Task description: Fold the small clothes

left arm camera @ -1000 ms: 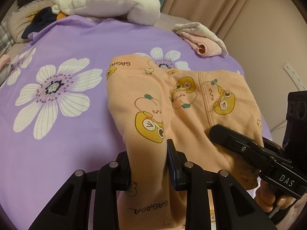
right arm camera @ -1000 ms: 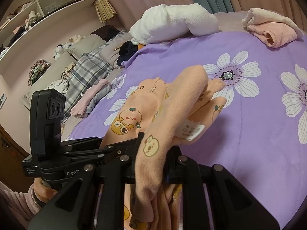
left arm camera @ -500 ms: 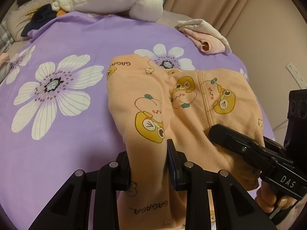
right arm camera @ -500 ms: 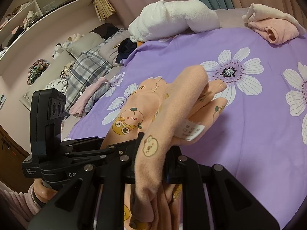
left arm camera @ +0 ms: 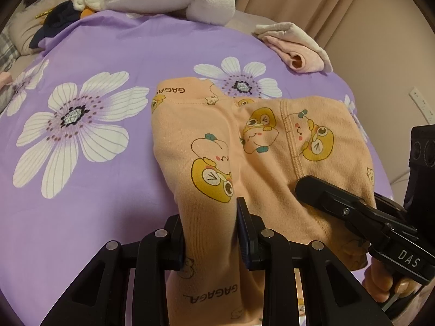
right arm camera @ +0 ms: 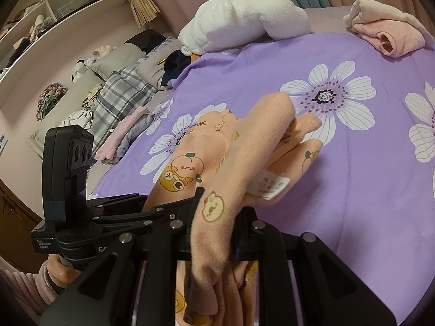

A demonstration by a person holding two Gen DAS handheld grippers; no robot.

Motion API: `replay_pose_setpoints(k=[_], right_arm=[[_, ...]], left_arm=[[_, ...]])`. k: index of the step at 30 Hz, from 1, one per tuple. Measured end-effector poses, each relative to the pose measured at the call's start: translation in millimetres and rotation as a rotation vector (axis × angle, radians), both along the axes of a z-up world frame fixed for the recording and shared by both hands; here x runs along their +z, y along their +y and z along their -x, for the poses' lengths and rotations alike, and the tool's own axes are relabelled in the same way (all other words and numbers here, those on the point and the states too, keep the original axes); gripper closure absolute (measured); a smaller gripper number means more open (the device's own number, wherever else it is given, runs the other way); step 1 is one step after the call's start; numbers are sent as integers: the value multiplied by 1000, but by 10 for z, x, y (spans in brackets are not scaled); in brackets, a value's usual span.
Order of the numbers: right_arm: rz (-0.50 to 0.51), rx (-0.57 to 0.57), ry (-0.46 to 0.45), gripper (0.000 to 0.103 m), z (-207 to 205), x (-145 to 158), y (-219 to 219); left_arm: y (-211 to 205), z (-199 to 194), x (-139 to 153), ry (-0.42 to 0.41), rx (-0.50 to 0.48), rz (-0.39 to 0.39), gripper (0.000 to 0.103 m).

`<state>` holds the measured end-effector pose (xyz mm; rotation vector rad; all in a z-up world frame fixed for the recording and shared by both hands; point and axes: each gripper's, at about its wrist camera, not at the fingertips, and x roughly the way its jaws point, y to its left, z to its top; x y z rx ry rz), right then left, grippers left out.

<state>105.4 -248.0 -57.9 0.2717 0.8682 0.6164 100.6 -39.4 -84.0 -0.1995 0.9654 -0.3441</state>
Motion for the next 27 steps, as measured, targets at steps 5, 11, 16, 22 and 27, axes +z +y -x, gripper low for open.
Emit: replay_pose_setpoints(k=[5,11,16,22,27], right_arm=[[0,3,6,85,-30,-29,8],[3,4,13,85,-57,-63,25],[4,5,19,85,-77,-97,38],[9,6,29,85,-109,-140,57],[12,7,37,85,-132,-171,79]], left_arm=[[-9,-14,-14,6,2,-2,75],[-2,-22,-39,14,6,-3,75],[0,-32,-59,22,11,-1,75],[-6,-56,-98,35,15,-1,75],[-4,-91,-132,45,18,-2,75]])
